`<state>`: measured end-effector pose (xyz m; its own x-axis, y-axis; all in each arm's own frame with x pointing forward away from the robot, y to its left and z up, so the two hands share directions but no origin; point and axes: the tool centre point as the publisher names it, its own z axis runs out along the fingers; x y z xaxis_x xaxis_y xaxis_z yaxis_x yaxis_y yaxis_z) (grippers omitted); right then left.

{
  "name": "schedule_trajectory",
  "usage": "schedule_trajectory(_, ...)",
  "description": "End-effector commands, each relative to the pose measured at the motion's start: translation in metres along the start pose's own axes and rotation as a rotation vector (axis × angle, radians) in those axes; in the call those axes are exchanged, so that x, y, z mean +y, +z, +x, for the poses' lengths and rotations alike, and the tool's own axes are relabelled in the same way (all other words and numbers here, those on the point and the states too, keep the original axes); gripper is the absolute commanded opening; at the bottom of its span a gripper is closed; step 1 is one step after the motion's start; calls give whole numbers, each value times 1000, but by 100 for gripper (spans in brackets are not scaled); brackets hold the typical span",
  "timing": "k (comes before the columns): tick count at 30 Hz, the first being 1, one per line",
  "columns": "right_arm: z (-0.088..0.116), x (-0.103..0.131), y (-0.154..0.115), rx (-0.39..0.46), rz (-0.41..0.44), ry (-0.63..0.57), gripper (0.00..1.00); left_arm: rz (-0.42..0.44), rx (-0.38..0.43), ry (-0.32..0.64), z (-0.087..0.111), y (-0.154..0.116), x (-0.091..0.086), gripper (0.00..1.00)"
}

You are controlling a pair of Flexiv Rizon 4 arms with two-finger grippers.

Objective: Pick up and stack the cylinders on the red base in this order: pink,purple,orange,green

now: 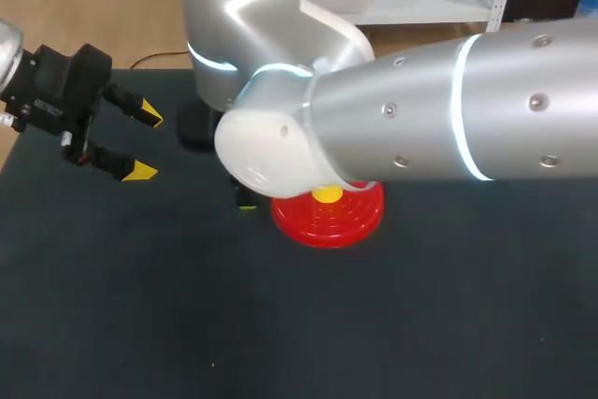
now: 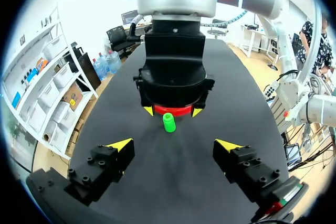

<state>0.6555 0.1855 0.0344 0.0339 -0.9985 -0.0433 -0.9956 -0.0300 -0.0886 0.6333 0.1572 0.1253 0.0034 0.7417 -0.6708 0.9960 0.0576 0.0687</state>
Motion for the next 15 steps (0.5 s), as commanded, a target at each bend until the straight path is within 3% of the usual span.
schedule_trajectory(1,-2,-1,3,2,-8,0,100,-1,0,1,1,0,0,100)
schedule_trajectory(15,1,-1,14,19,-47,8,100,-1,0,1,1,0,0,100)
